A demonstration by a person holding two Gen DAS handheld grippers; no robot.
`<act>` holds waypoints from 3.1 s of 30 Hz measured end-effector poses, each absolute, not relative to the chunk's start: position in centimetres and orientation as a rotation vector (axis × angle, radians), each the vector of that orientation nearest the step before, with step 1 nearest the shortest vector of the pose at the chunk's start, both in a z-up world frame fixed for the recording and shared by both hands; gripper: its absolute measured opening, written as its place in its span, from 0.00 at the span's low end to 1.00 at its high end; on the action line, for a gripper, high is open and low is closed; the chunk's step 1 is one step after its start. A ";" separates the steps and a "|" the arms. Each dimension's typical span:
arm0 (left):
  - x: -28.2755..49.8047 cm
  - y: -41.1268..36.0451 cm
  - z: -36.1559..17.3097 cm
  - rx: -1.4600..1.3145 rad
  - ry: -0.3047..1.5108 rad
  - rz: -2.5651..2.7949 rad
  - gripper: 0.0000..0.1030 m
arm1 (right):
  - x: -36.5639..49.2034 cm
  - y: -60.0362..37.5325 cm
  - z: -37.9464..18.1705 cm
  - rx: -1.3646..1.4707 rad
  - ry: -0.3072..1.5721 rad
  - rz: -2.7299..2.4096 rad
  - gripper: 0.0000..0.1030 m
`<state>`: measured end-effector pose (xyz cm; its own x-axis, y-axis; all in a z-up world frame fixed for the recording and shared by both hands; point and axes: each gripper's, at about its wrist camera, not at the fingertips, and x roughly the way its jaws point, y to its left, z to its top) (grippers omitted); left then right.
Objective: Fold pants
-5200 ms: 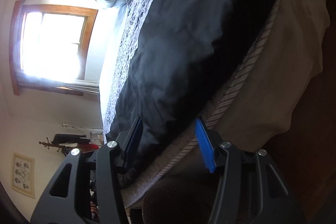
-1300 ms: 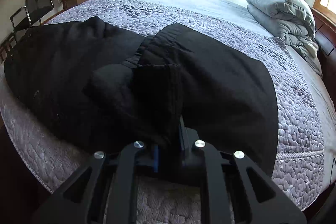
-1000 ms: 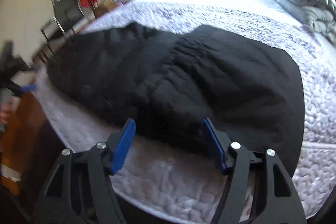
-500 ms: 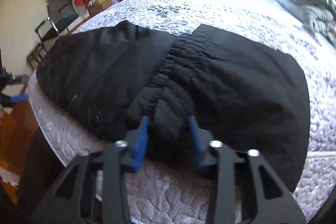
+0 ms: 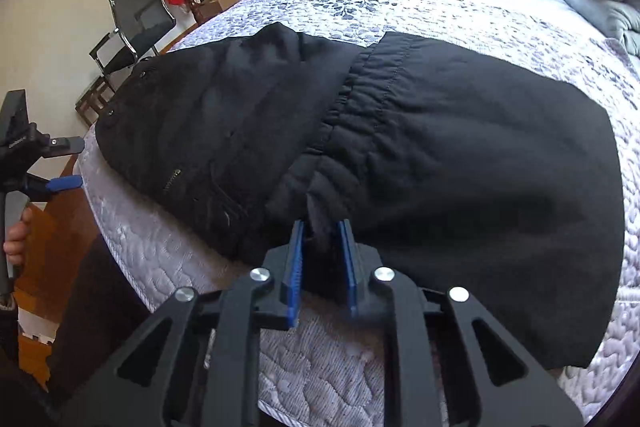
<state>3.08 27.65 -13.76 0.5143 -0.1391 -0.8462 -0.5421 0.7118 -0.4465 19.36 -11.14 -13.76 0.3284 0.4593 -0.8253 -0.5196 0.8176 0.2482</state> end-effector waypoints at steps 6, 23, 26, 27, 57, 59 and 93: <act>2.1 31.3 -14.1 -0.913 0.978 0.304 0.96 | 18.1 -12.6 -12.1 -0.017 1.044 0.641 0.40; 3.6 38.1 -18.5 -1.339 0.816 0.166 0.95 | 17.0 -22.1 -10.3 0.192 1.010 0.416 0.54; 4.3 38.5 -18.8 -1.344 0.807 0.147 0.95 | 17.9 -24.0 -11.2 0.260 1.022 0.373 0.54; 4.8 38.5 -18.9 -1.349 0.804 0.139 0.95 | 18.1 -24.4 -11.3 0.270 1.024 0.360 0.54; 10.4 37.5 -21.0 -1.290 0.796 0.098 0.24 | 19.9 -24.4 -13.1 0.237 1.055 0.330 0.56; 10.5 37.2 -20.2 -1.254 0.784 0.092 0.19 | 19.8 -24.4 -13.1 0.238 1.053 0.331 0.57; 15.1 7.1 -6.4 -0.117 0.790 -0.122 0.45 | 19.0 -27.2 -13.3 0.323 1.023 0.305 0.58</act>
